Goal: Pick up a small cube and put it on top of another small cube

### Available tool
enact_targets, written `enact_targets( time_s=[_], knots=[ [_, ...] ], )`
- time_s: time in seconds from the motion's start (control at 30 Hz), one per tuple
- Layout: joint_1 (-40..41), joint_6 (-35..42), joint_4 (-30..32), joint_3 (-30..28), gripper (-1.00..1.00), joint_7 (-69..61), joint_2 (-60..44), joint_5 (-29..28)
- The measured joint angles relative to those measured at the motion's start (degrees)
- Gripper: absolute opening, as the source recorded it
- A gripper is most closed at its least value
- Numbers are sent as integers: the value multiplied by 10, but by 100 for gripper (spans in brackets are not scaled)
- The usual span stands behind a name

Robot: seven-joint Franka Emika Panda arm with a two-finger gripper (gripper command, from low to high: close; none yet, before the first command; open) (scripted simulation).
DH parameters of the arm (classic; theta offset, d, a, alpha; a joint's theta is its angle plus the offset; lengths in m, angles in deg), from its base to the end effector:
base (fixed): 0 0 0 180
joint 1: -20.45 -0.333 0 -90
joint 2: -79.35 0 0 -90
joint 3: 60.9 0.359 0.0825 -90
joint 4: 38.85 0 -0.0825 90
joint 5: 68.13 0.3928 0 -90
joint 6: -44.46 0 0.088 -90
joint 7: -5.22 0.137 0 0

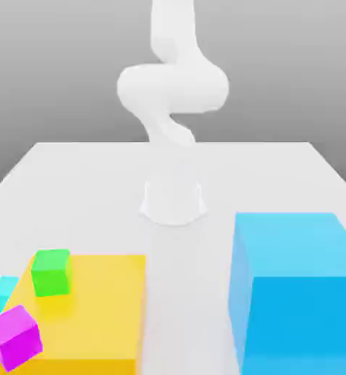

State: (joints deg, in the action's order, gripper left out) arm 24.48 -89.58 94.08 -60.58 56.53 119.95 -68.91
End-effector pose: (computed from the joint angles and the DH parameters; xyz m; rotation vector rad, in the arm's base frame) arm 0.3809 -0.0245 0.6820 -2.4033 1.2428 -0.9526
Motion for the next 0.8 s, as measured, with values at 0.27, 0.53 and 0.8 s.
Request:
enact_targets(
  time_s=[0.27, 0.53, 0.8],
  knots=[
    [120, -73, 37, -3, 0, 179, -170, -27],
    [206, -144, 74, -41, 0, 342, -336, -38],
    [284, -217, 111, -78, 0, 450, -502, 29]
  ],
)
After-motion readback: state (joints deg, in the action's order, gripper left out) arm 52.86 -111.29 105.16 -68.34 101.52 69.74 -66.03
